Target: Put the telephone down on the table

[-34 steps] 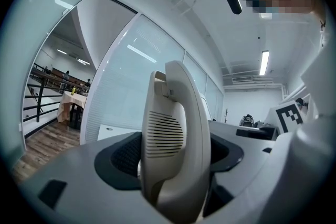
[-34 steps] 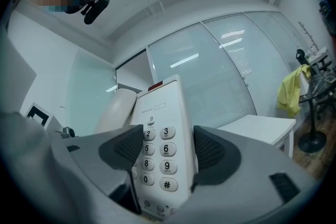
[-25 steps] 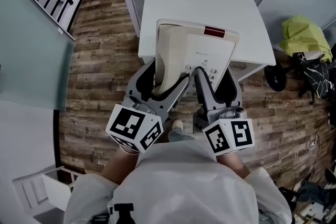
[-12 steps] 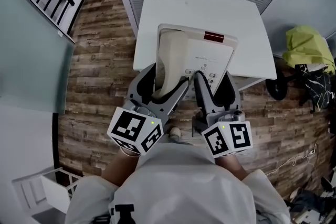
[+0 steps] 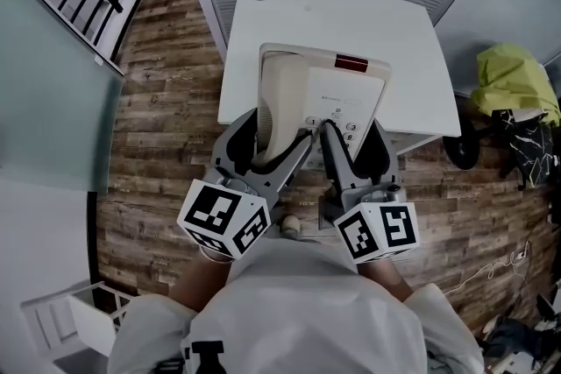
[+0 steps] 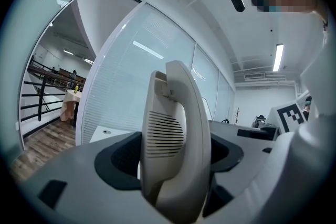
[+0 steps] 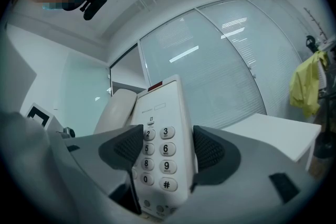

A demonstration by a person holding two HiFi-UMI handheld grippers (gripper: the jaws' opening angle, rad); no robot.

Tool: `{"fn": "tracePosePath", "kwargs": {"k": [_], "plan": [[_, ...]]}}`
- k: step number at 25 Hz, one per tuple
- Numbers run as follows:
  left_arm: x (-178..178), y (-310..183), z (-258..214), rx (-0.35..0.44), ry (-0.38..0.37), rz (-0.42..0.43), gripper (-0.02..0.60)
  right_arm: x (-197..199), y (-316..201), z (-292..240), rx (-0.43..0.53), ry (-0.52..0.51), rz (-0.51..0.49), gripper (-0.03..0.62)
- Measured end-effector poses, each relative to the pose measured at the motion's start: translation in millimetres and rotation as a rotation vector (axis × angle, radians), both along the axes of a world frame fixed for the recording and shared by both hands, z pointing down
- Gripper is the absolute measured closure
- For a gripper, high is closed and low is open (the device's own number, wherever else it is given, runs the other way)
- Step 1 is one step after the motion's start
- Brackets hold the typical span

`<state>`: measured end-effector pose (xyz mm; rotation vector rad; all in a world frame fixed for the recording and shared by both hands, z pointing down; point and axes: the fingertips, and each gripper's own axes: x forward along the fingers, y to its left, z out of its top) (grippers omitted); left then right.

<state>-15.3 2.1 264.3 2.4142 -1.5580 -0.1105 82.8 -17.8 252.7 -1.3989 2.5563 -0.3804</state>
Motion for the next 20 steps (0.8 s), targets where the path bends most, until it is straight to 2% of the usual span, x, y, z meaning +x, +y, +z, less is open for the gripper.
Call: {"fn": "tracePosePath", "kwargs": {"k": [11, 20], "plan": [[-1, -8, 8, -0.017, 0.000, -0.026, 0.233, -1, -10, 9, -0.015, -0.003, -0.019, 0.286], [-11, -68, 12, -0.018, 0.012, -0.014, 0.233, -11, -68, 11, -0.014, 0.005, 0.002, 0.285]]}}
